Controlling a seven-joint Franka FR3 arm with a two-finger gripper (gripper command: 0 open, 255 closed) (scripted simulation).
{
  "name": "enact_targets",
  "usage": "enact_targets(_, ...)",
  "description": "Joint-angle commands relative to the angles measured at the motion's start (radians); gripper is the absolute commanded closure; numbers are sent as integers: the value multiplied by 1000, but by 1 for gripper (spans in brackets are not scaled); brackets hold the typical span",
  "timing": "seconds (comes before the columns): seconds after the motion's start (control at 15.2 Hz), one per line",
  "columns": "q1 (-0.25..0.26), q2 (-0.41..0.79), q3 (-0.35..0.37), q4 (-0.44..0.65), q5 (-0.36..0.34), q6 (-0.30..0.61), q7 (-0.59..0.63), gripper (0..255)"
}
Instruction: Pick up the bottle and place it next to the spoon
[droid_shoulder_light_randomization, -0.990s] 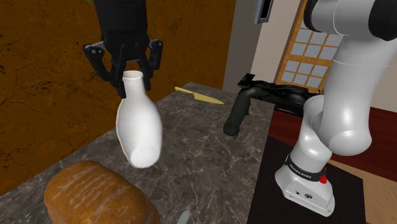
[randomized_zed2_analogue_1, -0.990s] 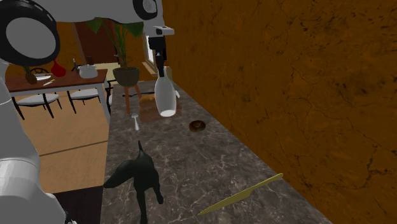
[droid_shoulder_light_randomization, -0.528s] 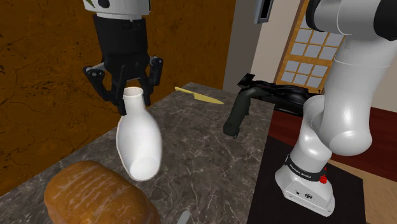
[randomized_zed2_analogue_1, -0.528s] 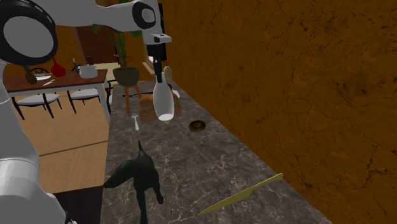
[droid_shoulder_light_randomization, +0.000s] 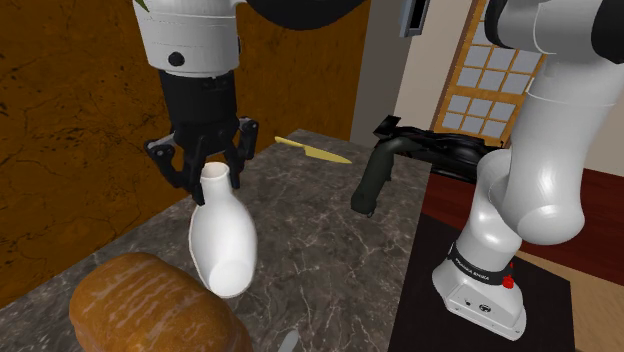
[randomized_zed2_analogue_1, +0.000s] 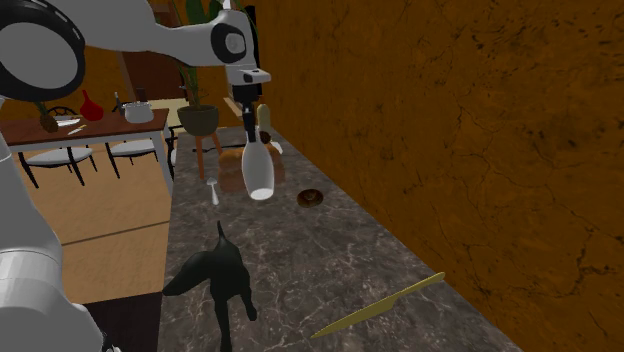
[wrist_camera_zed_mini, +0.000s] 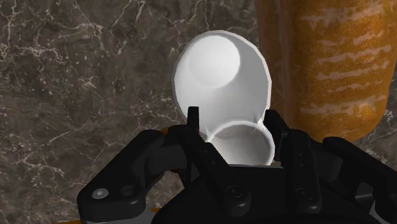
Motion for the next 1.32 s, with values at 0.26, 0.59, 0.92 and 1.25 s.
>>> enact_targets(0.26, 1, -1, 1, -8, 0, 8, 2, 255)
enact_targets(0.59, 1, -1, 1, -8, 0, 8, 2, 0)
enact_targets(0.92, 4, 3, 3, 64, -1, -60, 2, 0)
enact_targets(1.25, 9, 13, 6, 136, -6, -123, 4, 0)
